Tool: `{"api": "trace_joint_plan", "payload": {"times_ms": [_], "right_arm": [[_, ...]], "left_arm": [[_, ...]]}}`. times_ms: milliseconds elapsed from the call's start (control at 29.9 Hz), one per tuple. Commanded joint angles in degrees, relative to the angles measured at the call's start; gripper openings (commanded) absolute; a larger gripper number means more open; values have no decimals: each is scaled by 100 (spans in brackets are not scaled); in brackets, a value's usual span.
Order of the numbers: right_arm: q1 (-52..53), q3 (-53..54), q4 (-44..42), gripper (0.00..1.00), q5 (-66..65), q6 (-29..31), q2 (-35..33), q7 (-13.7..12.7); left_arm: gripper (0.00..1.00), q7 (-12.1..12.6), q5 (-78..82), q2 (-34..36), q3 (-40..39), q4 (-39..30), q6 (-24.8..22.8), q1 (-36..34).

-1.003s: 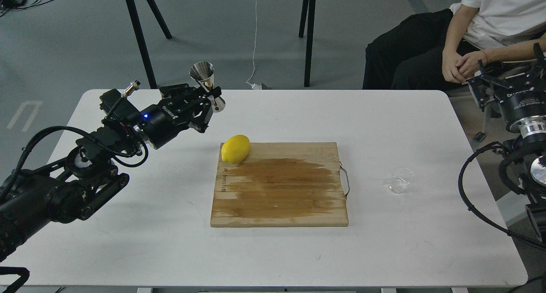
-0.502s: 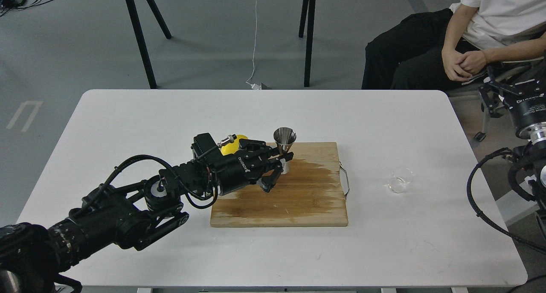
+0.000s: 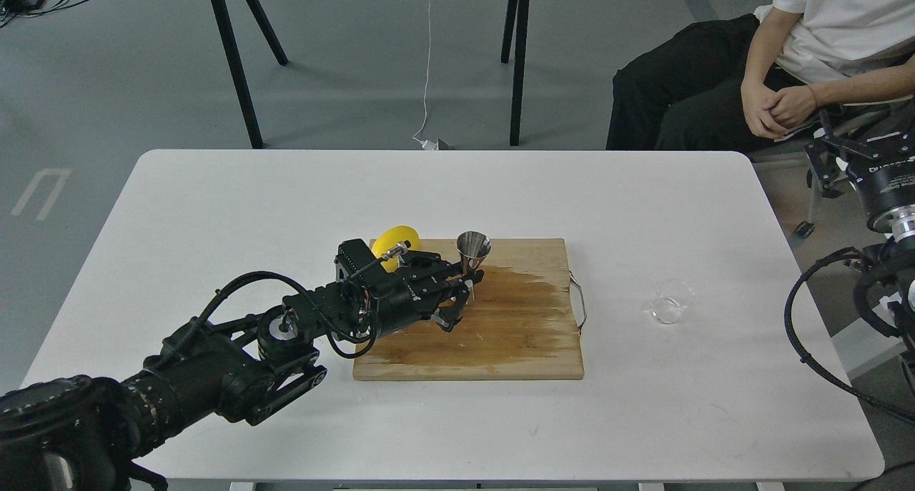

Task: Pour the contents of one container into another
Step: 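Lower the jigger onto the board center with the left gripper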

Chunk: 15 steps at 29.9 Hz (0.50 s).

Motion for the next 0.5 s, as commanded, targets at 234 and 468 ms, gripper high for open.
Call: {"api": "trace_joint_plan", "payload": {"times_ms": [234, 468], "right_arm": [[-8, -3, 7, 100, 0, 0, -37, -3], [-8, 6, 16, 100, 0, 0, -37, -3]], "left_arm": [[20, 29, 0, -177, 53, 174, -7, 61], [24, 38, 0, -186, 132, 271, 11, 61]]}}
